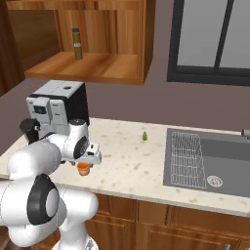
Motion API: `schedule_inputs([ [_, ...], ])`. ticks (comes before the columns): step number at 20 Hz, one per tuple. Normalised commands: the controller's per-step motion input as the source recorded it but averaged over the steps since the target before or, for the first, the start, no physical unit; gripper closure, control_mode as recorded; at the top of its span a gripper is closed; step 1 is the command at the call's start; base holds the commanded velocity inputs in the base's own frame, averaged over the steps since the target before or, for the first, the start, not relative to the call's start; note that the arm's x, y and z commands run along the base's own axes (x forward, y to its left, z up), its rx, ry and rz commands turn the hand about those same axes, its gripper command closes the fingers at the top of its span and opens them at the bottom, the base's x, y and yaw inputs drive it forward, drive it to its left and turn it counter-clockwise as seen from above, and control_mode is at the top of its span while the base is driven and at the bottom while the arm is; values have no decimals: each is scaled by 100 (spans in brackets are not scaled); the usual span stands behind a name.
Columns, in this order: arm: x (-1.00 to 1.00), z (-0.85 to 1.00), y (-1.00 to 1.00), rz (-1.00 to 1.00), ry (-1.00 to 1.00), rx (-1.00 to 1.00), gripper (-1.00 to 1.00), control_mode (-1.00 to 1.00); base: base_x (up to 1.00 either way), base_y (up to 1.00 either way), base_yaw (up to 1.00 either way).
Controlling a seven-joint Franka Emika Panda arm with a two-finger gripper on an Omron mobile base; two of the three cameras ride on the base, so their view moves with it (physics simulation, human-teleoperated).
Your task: Pick the jam and bar from the counter and place them in the cabinets closest to them.
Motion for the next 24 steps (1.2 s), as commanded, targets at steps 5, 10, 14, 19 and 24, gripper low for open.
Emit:
schedule_inputs([
  [5, 0, -32, -7, 0, 0, 0, -100, -100, 0, 0, 0],
  [10, 0, -23, -2, 0, -1, 0, 100, -100, 0, 0, 0],
  [14, 0, 0, 0, 0, 0, 0, 100, -100, 0, 0, 0],
  [19, 0, 26, 0, 0, -3, 3, 100, -100, 0, 0, 0],
  [24, 0, 57, 0, 0, -3, 1, 100, -100, 0, 0, 0],
])
